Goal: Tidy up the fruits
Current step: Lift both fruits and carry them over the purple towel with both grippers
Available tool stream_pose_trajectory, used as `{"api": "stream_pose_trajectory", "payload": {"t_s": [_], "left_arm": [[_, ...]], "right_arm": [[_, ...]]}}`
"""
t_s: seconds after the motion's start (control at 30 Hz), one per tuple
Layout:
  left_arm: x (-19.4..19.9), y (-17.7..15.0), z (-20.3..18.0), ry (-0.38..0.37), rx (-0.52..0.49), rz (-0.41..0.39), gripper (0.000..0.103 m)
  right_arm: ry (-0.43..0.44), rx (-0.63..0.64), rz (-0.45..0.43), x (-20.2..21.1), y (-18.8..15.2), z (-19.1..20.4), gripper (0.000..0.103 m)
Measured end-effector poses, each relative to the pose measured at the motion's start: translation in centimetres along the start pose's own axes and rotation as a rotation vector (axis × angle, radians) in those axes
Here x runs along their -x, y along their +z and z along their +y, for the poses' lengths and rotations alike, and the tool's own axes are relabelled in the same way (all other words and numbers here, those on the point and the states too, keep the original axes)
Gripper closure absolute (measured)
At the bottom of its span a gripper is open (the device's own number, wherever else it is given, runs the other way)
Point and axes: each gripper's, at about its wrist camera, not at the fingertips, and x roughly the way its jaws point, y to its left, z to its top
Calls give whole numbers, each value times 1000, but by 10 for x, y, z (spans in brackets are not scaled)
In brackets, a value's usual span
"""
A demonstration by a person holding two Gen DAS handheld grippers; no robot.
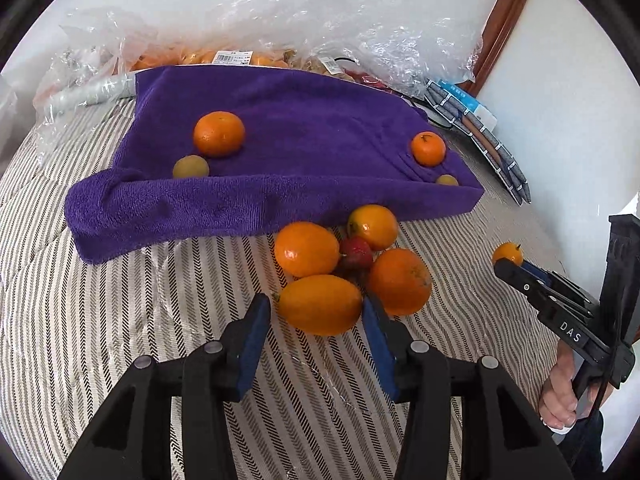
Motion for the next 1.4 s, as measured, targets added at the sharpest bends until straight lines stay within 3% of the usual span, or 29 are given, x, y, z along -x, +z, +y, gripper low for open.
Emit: {"api": "stream_pose_trajectory", "payload": {"t_s": [0.23, 0.43, 0.67, 0.97, 1.4], "left_arm": [[-4, -4, -8, 59, -51, -63, 58], [7, -7, 0, 0, -33, -123, 59], [16, -8, 2, 5, -13, -173, 59], [21, -10, 5, 21, -11, -195, 59], [25, -11, 16, -25, 63, -195, 59]], "right_arm": [[-8, -2, 19, -4, 0, 0, 71], [19, -26, -15, 2, -1, -5, 71], [16, -18, -32, 5, -2, -4, 71], [41, -54, -41, 8, -1, -10, 71], [14, -46, -52, 11, -3, -5, 71]]}}
